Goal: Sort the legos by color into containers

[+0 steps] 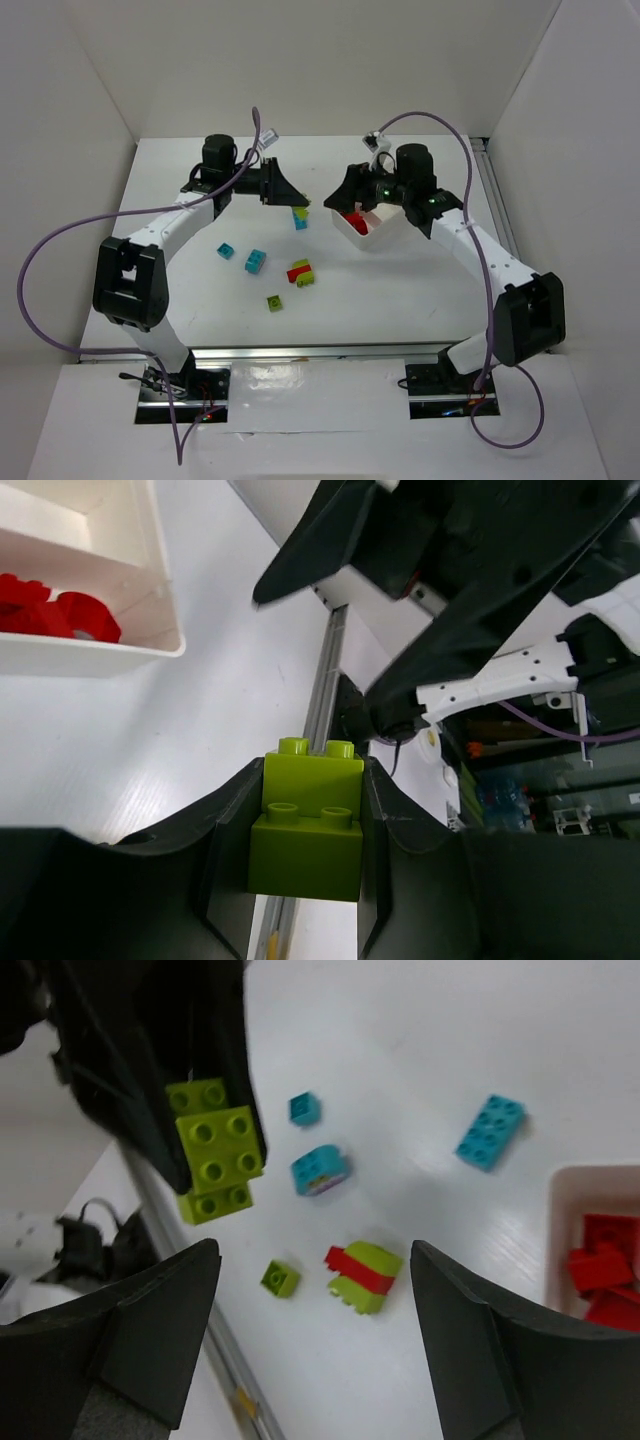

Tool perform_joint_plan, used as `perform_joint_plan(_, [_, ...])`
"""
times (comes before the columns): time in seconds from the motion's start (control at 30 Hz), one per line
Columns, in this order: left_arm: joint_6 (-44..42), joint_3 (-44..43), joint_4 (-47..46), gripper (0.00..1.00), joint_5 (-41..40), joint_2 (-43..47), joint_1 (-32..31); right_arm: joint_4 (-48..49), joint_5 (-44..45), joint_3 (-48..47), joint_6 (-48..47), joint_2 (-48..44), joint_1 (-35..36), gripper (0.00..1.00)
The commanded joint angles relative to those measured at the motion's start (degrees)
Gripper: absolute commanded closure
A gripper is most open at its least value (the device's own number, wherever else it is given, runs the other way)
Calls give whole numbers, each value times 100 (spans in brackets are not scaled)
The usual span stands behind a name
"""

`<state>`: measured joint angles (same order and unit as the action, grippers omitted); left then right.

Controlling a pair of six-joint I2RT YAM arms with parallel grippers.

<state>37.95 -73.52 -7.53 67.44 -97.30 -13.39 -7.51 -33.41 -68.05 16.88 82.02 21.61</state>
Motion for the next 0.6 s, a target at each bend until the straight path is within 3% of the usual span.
perform_joint_plan(0.0, [527,-49,-986,100,419,18,3,574,-1718,90,-1,234,115,15])
perform_joint_plan(0.1, [948,74,-1520,100,419,18,3,575,-1958,29,-1,341,273,14])
perform_joint_plan(0.23, [1372,363,-2067,100,139,79,3,1338,-2161,213,481,411,336,14])
perform_joint_plan(0.37, [1583,443,-2331,100,6,141,3,2452,-2406,450,1088,534,336,18])
perform_joint_plan(0.57, [1583,443,-2218,100,6,193,3,2711,-2407,433,1344,789,441,19])
